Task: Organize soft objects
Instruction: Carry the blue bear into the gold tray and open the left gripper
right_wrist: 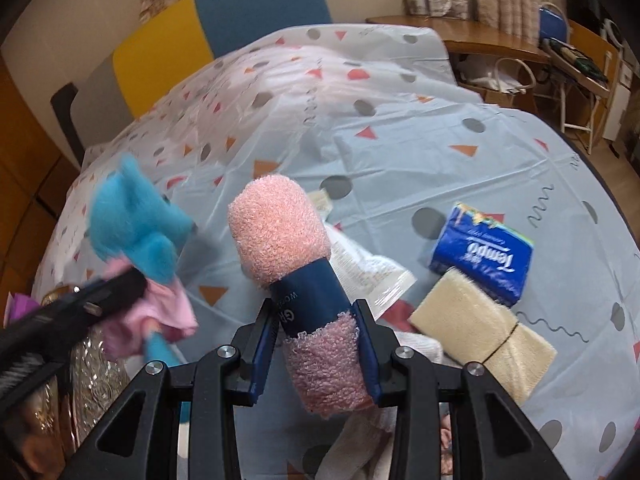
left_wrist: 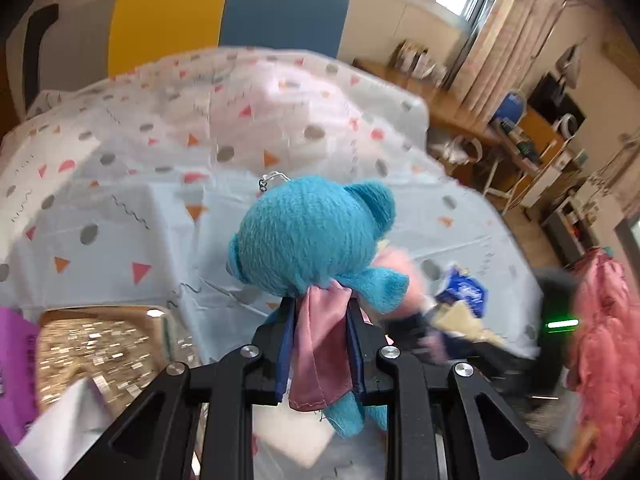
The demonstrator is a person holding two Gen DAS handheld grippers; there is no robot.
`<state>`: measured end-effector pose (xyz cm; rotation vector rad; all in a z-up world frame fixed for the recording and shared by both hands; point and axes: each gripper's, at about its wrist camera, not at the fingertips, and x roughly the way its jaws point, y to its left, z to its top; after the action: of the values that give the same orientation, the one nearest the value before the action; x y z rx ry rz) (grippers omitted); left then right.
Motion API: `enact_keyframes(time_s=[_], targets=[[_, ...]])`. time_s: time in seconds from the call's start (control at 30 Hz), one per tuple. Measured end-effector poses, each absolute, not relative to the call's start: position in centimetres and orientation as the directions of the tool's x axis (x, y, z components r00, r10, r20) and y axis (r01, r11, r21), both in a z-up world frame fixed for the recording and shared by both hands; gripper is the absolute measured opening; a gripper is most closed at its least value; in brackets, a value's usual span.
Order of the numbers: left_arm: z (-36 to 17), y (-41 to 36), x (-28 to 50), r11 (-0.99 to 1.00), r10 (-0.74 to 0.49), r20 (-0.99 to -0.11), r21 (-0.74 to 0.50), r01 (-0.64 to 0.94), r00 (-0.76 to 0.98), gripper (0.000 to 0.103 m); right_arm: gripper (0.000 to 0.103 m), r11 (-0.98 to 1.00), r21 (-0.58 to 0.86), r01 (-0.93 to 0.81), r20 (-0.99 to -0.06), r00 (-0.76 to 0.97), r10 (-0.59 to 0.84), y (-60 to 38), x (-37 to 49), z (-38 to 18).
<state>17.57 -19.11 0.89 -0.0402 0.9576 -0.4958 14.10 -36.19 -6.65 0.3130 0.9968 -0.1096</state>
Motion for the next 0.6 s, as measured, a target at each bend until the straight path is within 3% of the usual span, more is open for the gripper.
enact_keyframes(time_s=[0.37, 0.47, 0.6], targets=[[9.7, -4.9, 11.3, 0.878, -0.478, -0.613, -0.31, 0.365, 0.63, 0.024, 0.037, 0.989, 0.078, 0.129, -0.885, 0.465, 0.009, -33.2, 14.5, -9.2], [9.6, 1.7, 9.7, 0.912, -0.409, -0.606, -0.293, 0.287, 0.682, 0.024, 0.037, 0.988, 0.076, 0.131, -0.884, 0.467, 0.006, -33.2, 14.5, -9.1], [6.2, 10.5, 8.7, 0.958, -0.266, -0.676, -0.262, 0.114, 0.687, 0.024, 0.037, 0.99, 0.063, 0.127, -0.89, 0.456, -0.002, -33.1, 14.4, -9.3]])
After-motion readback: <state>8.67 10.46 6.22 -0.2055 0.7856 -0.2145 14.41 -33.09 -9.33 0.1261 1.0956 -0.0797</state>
